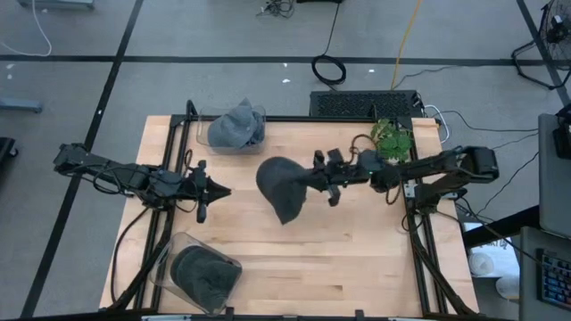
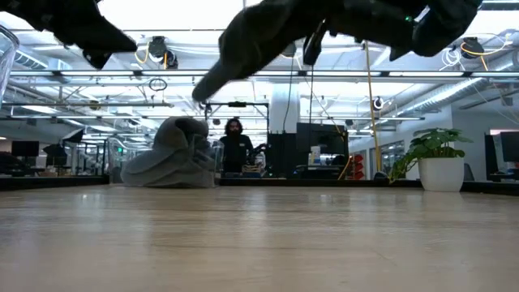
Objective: Pick & Place hat
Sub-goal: Put the black cap into the bottom transparent bin
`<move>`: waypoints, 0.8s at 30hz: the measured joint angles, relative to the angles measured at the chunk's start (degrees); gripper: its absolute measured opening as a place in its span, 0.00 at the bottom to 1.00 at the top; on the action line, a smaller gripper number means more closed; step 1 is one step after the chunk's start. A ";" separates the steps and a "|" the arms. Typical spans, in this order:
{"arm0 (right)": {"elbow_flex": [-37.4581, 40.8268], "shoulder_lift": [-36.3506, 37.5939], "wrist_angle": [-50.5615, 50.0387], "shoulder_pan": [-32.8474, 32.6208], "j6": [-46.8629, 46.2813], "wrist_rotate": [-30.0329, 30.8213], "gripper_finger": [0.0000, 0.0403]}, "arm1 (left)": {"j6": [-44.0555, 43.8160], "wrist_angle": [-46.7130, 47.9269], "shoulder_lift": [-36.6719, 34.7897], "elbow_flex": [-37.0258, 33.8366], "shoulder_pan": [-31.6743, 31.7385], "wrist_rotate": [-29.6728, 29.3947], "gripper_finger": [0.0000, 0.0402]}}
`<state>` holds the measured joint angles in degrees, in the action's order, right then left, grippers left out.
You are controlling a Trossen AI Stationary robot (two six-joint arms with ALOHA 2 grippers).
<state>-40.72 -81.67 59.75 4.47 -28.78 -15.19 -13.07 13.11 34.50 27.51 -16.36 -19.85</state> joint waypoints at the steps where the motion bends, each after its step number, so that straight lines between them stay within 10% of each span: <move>1: 0.05 0.42 0.83 -0.04 0.51 -0.11 0.00 | 0.71 -1.57 -0.02 0.00 0.00 -0.31 0.12; 24: -0.90 0.64 8.71 -3.05 7.29 -1.53 0.00 | -9.00 -20.45 -0.02 0.00 1.10 -4.76 0.12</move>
<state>-41.62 -81.03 68.45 1.41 -21.49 -16.73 -22.07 -7.34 34.48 27.51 -15.26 -24.60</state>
